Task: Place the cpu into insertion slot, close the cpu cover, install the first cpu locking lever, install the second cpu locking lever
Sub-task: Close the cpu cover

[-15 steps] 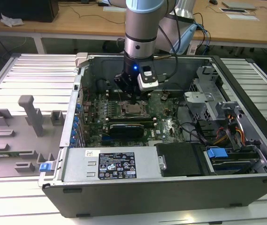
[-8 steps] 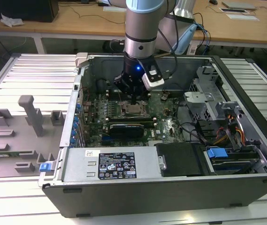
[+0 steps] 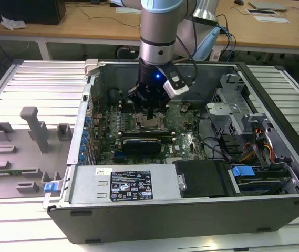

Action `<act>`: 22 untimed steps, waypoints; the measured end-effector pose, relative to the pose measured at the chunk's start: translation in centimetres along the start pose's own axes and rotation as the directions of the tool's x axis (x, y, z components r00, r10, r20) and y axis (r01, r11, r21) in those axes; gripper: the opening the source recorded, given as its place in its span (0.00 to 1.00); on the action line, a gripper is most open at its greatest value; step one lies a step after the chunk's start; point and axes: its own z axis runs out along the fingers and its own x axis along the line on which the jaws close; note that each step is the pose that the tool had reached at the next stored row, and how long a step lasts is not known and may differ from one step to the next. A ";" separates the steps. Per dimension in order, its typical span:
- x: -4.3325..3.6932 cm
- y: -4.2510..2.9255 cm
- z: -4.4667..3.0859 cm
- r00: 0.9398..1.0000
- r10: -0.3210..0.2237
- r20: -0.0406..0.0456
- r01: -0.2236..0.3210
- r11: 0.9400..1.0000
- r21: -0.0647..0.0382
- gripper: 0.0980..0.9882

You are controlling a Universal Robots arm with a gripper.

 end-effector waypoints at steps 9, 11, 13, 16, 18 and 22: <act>0.10 0.03 0.22 0.998 -0.059 0.016 0.058 0.998 0.038 0.01; 0.13 0.03 0.22 0.998 -0.058 0.018 0.058 0.998 0.036 0.01; 0.21 0.04 0.23 0.998 -0.058 0.030 0.058 0.998 0.010 0.01; 0.38 0.06 0.29 0.998 -0.057 0.035 0.057 0.998 0.007 0.01; 0.63 0.09 0.37 0.998 -0.057 0.039 0.057 0.998 0.007 0.01; 1.25 0.16 0.63 0.999 -0.037 0.038 0.037 0.999 0.007 0.01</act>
